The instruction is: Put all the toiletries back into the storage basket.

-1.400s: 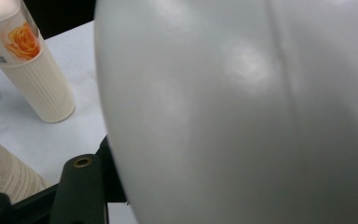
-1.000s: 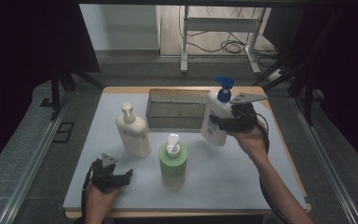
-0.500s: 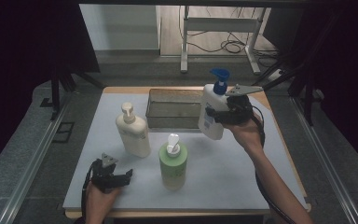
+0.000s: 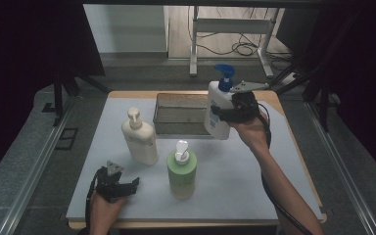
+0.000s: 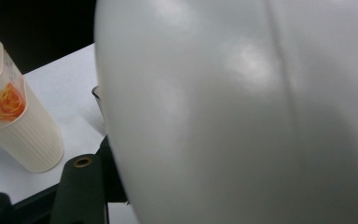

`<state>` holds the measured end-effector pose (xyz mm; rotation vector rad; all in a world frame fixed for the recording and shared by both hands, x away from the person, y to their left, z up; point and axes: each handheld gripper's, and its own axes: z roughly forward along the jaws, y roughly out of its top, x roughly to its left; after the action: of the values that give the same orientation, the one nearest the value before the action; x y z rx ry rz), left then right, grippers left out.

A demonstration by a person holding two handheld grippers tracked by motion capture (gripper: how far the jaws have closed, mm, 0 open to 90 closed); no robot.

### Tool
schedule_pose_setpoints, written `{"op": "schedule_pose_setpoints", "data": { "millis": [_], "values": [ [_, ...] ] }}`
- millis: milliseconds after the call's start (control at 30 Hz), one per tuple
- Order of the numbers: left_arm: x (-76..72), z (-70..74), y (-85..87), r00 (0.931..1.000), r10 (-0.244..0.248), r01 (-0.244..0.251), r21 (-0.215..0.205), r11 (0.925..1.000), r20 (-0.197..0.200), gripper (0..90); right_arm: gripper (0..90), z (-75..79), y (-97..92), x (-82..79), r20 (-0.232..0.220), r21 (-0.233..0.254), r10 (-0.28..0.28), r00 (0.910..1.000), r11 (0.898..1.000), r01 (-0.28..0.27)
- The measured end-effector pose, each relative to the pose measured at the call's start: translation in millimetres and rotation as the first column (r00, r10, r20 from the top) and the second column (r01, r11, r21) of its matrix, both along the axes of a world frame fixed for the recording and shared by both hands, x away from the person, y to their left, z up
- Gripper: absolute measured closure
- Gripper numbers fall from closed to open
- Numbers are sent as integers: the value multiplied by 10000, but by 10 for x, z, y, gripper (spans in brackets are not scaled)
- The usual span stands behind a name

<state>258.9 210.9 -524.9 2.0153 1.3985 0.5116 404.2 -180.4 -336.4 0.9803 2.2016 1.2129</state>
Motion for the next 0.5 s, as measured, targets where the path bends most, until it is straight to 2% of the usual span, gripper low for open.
{"op": "schedule_pose_setpoints", "data": {
  "millis": [500],
  "values": [
    [0, -1, -1, 10000, 4, -4, -9, 10000, 8, 116, 378, -15, 189, 167, 52, 34, 162, 9999, 9999, -163]
  ]
}}
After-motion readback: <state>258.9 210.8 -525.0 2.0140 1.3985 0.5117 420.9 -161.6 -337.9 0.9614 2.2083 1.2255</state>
